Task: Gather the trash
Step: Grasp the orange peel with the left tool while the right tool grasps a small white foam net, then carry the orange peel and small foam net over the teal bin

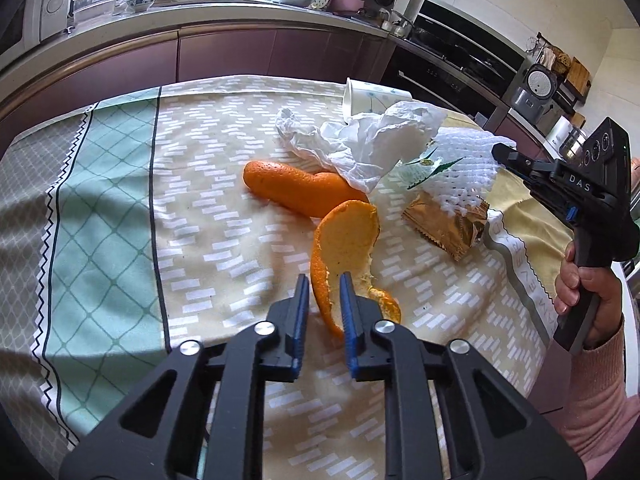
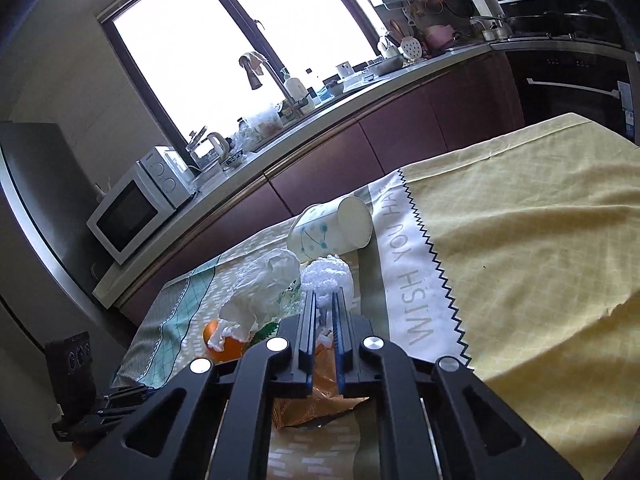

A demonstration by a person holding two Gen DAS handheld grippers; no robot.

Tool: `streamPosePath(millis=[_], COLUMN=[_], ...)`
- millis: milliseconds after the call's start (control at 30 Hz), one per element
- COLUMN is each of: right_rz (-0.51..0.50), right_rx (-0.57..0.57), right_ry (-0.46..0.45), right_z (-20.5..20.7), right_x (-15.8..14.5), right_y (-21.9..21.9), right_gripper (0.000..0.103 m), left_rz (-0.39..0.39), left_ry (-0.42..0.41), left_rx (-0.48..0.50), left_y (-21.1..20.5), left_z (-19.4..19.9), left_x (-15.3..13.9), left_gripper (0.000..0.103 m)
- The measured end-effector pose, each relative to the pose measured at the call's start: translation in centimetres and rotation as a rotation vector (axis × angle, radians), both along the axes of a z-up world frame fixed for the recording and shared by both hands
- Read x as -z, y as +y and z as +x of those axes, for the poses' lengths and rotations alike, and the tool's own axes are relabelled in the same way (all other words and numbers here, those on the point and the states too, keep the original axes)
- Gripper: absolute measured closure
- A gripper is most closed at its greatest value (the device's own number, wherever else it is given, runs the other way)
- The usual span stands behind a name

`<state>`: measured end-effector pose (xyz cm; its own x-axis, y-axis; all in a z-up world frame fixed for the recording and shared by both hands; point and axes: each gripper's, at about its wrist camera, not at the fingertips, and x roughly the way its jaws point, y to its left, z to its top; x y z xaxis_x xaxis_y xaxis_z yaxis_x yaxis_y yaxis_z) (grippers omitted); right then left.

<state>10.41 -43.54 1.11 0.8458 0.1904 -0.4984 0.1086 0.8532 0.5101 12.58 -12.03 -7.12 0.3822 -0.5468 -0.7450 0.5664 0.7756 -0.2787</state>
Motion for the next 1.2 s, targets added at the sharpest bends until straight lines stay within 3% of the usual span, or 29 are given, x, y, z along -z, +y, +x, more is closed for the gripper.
streamPosePath(millis=[233,400,700,900,1200], right_rz=[-0.044,-0.135,-0.197,-0.18,-0.02], right_rx=[0.023,0.05,0.038,-0.083,-0.4], right_ry=[-0.06,-0.107,-0.195,-0.242,-0.233], right_z=[-1.8,-2.9,-4.3,-4.1,0.1], right_x=[-2.2,-4.3,-7.7,-9.3,-8.3], right_y=[0.4,1.2,2.8,5.8,15.1], right_gripper=[0.097,0.097,0.097,0.097,0.097], left_rz=[-0.018,-0.039,-0.09,-0.124,-0.111], left_ry=[-0.039,-0.07,-0.109,-0.126,-0.193], left_rx=[-0.006,-0.016,-0.069,-0.133,-0.311], left_y=[0.7,1.8,5.7,9.7,19.0], left_z=[-0.8,-1.7,-2.5,-3.1,-5.1], left_x=[-1.0,-2.1,-4.2,-5.3,-7.0], left_gripper=[0.096,0.097,0.097,0.097,0.097])
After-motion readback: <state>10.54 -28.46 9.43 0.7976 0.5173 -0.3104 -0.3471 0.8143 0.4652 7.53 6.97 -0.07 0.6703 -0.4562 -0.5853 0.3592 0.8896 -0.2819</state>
